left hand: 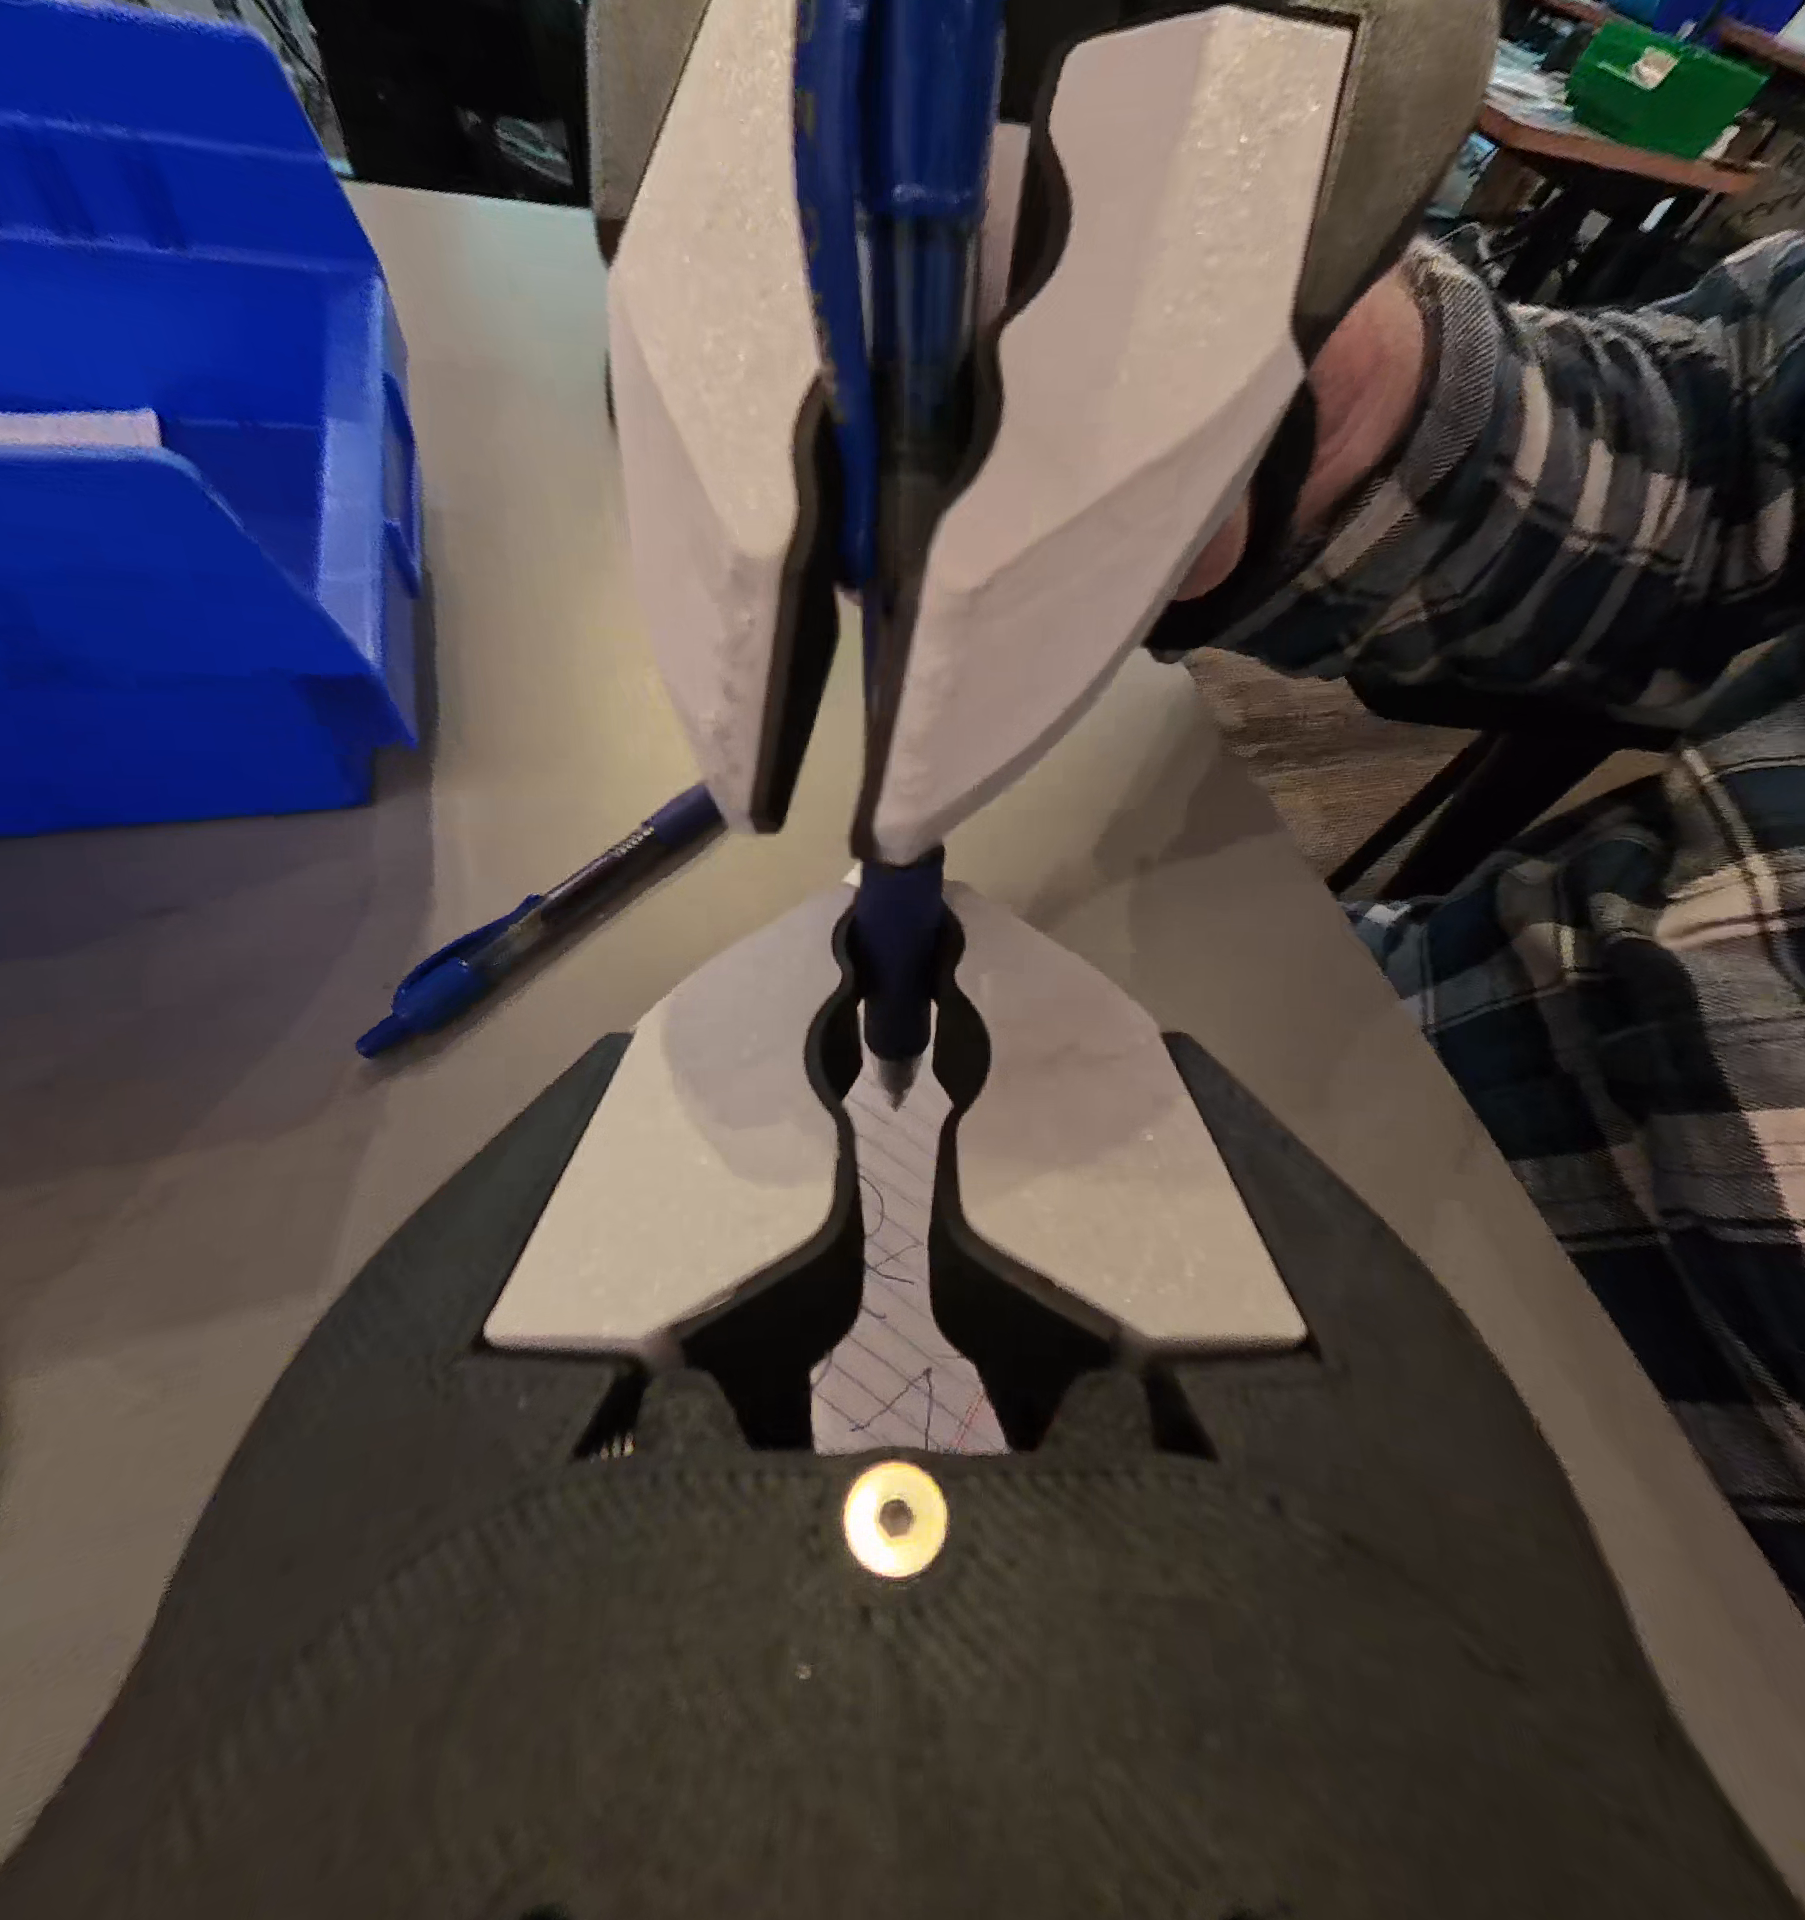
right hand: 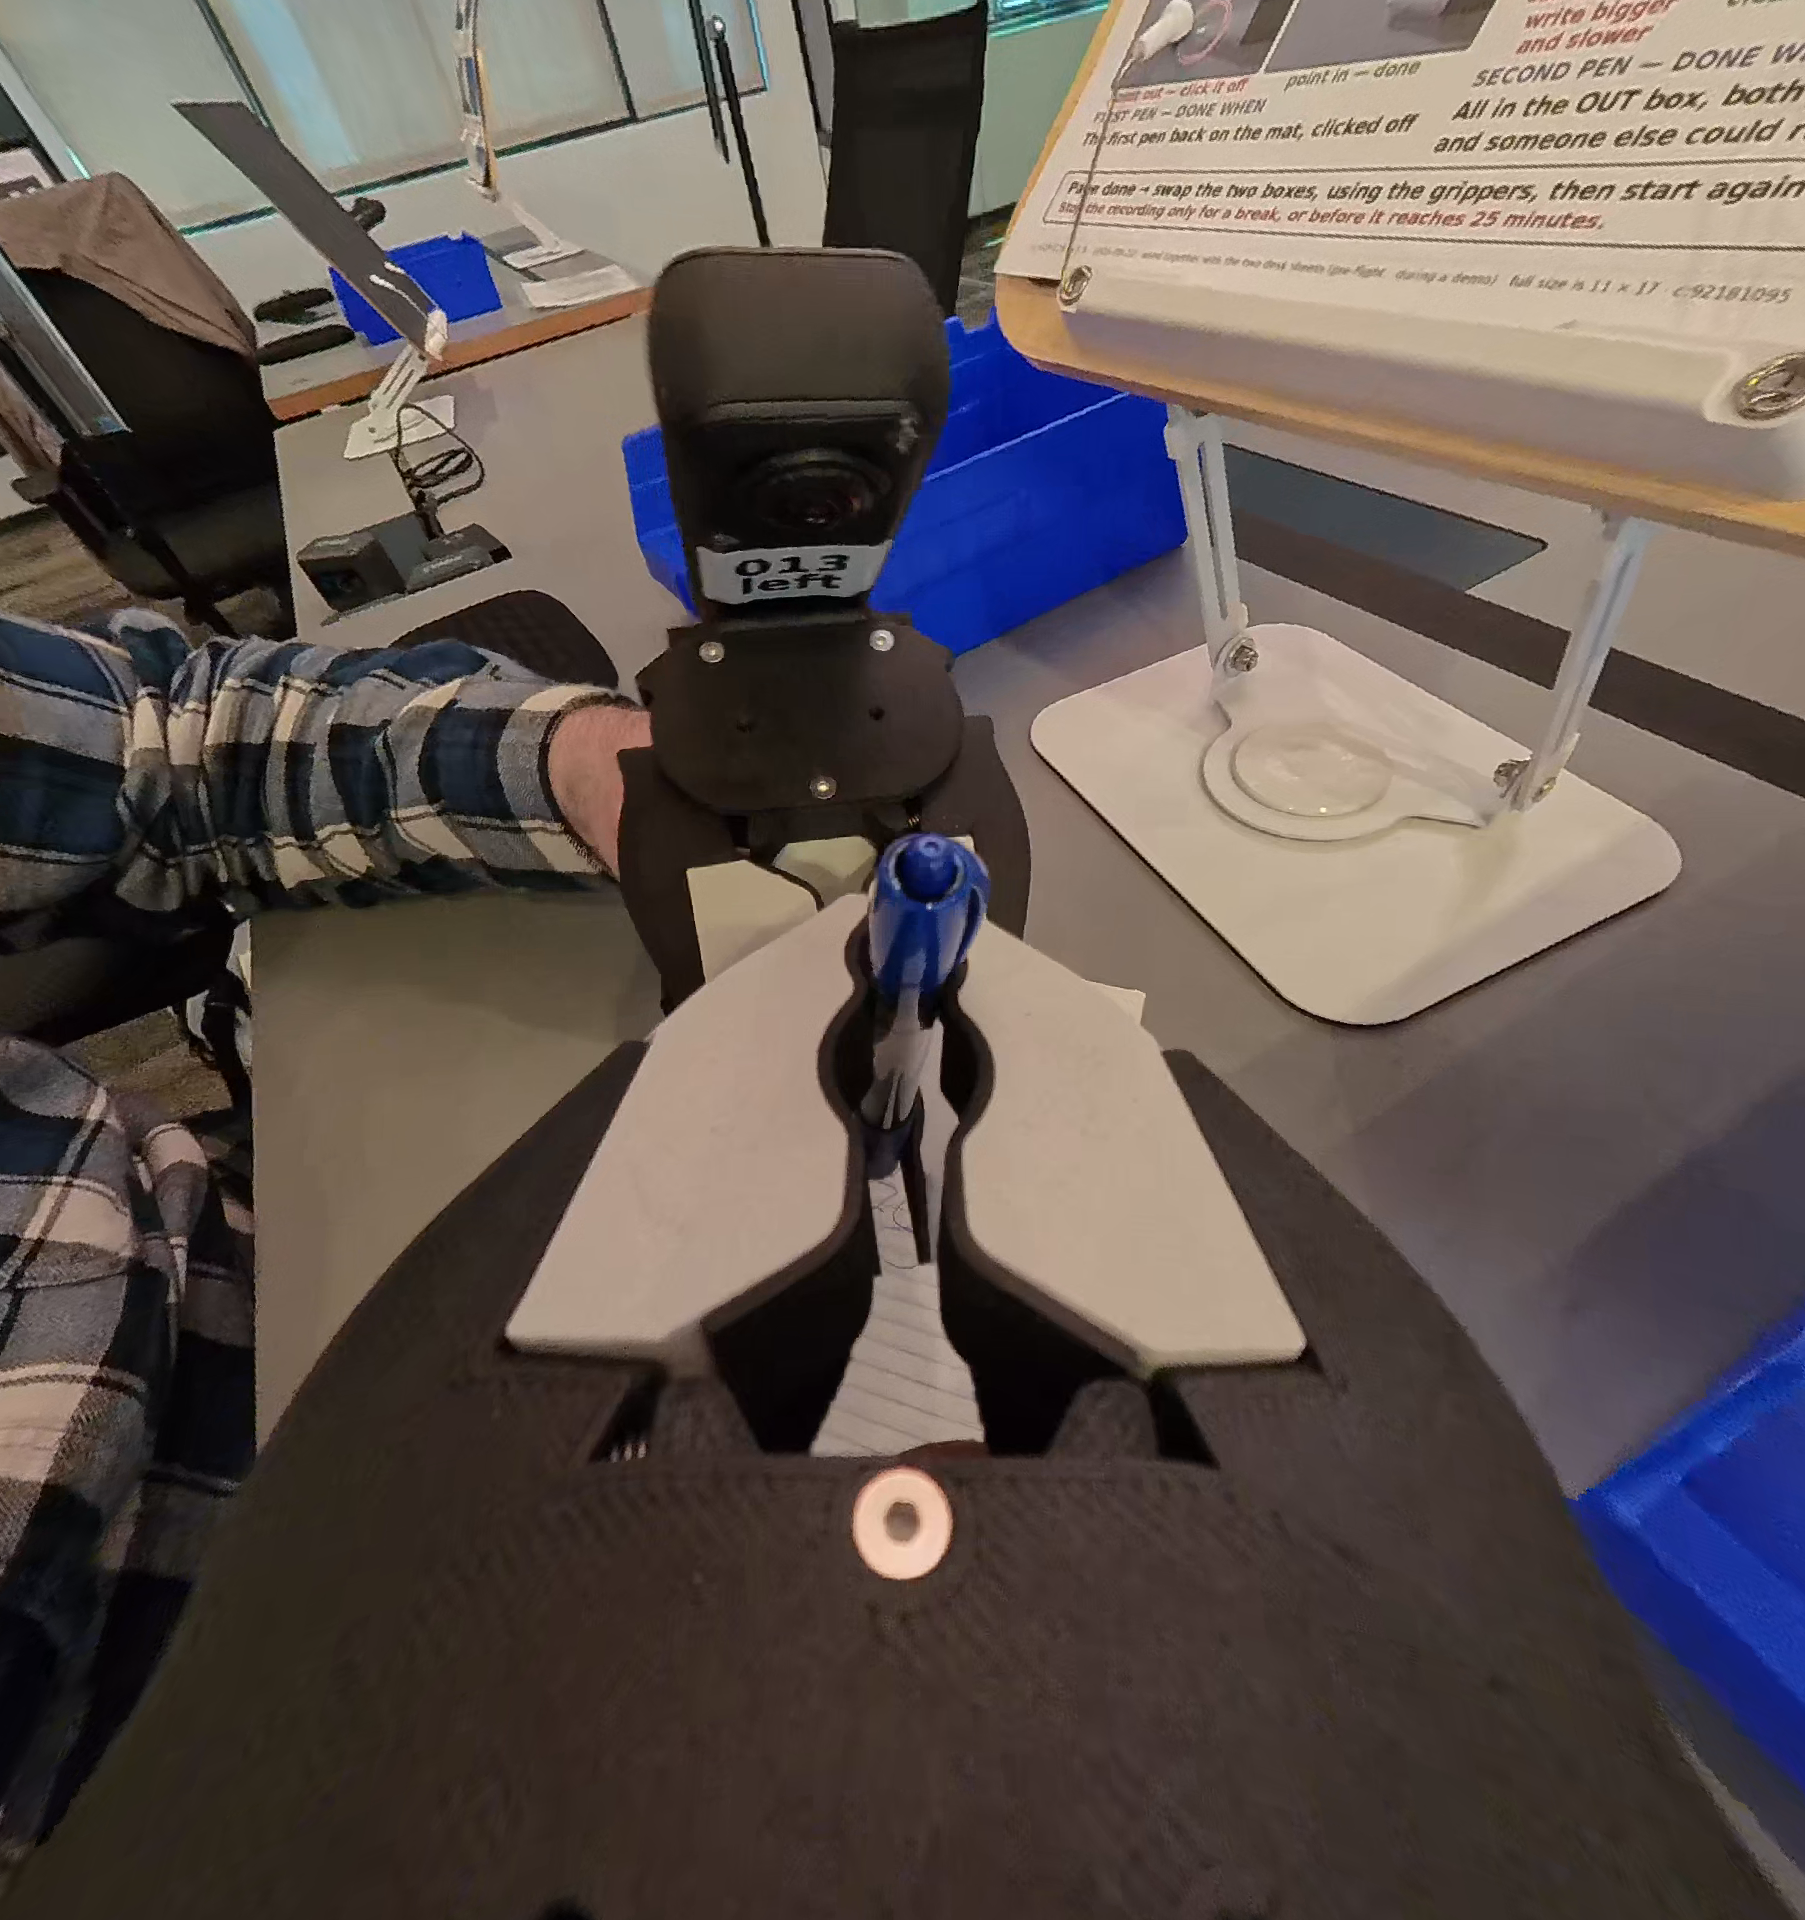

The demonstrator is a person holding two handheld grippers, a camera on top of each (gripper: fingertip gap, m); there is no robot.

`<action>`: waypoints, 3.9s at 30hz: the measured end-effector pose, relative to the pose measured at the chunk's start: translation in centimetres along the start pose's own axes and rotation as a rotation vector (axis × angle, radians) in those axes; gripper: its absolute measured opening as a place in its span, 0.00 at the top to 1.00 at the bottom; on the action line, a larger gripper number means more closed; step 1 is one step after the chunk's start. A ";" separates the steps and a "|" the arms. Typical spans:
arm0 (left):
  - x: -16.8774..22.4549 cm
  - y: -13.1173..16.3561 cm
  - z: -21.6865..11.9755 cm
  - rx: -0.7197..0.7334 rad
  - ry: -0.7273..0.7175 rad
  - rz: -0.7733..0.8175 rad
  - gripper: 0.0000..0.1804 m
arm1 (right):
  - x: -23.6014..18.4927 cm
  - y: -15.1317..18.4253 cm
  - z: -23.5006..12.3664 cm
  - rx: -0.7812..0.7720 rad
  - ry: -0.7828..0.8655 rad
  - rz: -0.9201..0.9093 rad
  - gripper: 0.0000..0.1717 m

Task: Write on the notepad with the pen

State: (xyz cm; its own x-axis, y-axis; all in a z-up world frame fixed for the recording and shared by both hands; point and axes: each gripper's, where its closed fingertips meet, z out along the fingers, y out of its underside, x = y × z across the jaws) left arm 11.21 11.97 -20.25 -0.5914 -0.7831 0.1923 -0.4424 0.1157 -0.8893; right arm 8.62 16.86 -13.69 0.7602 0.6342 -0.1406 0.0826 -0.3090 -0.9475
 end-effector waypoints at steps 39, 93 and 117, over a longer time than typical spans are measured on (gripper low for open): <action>-2.4 9.5 -3.5 -0.528 -0.163 0.119 0.74 | 5.3 13.0 -1.5 -0.737 -0.034 0.396 0.96; 1.7 9.8 -2.4 -0.422 -0.284 0.075 0.86 | 0.1 14.5 -1.2 -0.535 0.166 0.031 0.72; 2.0 9.7 -2.0 -0.425 -0.280 0.084 0.86 | 0.6 13.8 -1.9 -0.643 0.426 -0.515 0.93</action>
State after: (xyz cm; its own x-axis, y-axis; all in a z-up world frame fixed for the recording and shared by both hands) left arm 4.41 12.76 -27.66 -0.4593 -0.8873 -0.0423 -0.6708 0.3776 -0.6384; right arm 11.48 11.64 -26.27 0.6925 0.5278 0.4918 0.7207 -0.4755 -0.5045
